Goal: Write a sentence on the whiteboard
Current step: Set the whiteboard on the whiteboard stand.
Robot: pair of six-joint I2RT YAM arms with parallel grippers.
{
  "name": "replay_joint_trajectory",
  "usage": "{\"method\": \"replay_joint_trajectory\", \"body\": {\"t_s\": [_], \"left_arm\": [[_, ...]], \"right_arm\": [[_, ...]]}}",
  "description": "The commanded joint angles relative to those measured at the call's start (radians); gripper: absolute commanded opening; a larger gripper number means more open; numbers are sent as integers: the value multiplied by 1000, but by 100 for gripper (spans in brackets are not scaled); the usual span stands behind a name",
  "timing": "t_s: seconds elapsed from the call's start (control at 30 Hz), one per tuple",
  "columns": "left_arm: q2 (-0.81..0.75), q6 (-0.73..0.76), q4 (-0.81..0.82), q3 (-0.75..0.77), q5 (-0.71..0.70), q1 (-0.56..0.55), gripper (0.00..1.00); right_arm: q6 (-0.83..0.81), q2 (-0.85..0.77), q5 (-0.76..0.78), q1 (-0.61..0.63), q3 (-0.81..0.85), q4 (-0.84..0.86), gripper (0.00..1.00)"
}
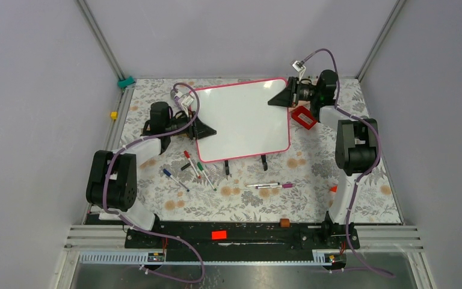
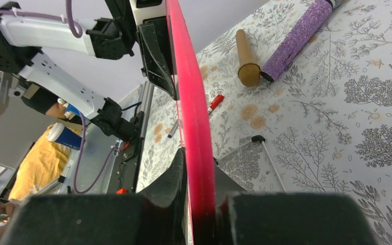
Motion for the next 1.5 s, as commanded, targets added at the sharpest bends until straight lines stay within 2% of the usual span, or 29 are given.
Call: {"method": "replay_joint_trajectory", "body": {"t_s": [0.0,0.23,0.37,0.6,0.63,0.7,0.73,0.77,0.8,0.83,0.87,0.97,1.1,1.27,1.37,1.47], "left_arm": [[-13,415,-66,42,-149,-80,1],[24,460,-60,66,-143,-94,3],[16,520,-86,48,-184,-125,4],[-1,514,-34,-20,-196,-142,6],[-3,512,-35,-19,-191,-143,7],[-10,507,-27,-27,-184,-142,9],[-16,503,-2,-39,-179,-142,12],[-24,490,32,-58,-187,-142,27],[-35,462,96,-80,-211,-142,50],[-48,426,139,-100,-242,-143,77],[-62,416,152,-112,-265,-143,96],[-96,432,111,-117,-343,-141,99],[-124,409,101,-125,-418,-136,99],[-144,316,219,-188,-429,-91,99],[-183,278,241,-204,-422,-67,99],[-254,263,199,-217,-478,-66,99]], "right_arm": [[-141,-14,256,30,-31,-37,0],[-141,25,268,30,-31,15,0],[-152,44,264,29,-21,13,0],[-180,34,294,27,-91,26,0],[-186,30,301,27,-102,19,2],[-191,19,321,26,-111,9,22],[-194,11,329,26,-112,-2,48],[-198,0,340,25,-110,-19,68],[-207,-17,345,23,-109,-49,74],[-222,-34,357,20,-108,-77,80],[-244,-55,373,18,-108,-116,83],[-317,-108,412,8,-107,-225,89],[-320,-163,446,-11,-130,-247,91],[-342,-219,478,-16,-178,-268,91],[-369,-258,566,-16,-209,-296,93],[-396,-316,679,-21,-228,-362,93]]}}
